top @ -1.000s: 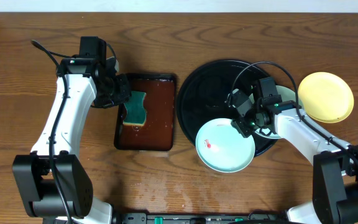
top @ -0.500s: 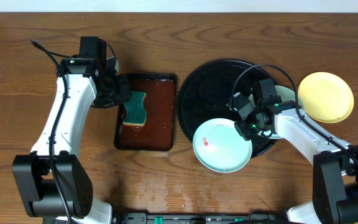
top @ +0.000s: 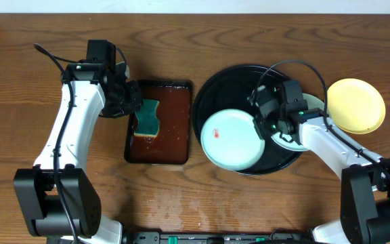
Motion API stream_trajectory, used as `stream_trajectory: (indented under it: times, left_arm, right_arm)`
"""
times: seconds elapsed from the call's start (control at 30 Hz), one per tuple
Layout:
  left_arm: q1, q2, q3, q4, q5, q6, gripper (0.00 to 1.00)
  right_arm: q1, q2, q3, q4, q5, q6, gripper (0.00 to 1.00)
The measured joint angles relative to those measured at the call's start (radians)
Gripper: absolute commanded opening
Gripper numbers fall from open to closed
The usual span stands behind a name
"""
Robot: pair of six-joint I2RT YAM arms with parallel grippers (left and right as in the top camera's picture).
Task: Clean dirty plates on tray and stack at the side
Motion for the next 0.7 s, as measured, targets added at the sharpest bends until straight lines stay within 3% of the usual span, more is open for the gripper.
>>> stream_trajectory:
  times: [0.27,0.43,0.47,0.53,0.7]
  left_arm:
    - [0.000,0.000,0.000,0.000,0.000,0.000,0.13]
    - [0.000,0.000,0.000,0.004,0.000,0.000,0.13]
    - [0.000,0.000,0.000,0.007,0.000,0.000,0.13]
    - [0.000,0.000,0.000,0.011,0.000,0.000,0.13]
    - [0.000,0.000,0.000,0.016,0.000,0.000,0.14]
  right_arm:
    - [-0.006,0.000,0.008,0.082,0.189,0.211,0.01]
    - [-0.005,0.000,0.008,0.093,0.238,0.248,0.01]
    - [-0.005,0.000,0.008,0.096,0.242,0.248,0.08]
    - [-0.005,0.000,0.008,0.107,0.249,0.254,0.33]
    - [-0.005,0.000,0.011,0.122,0.246,0.248,0.45]
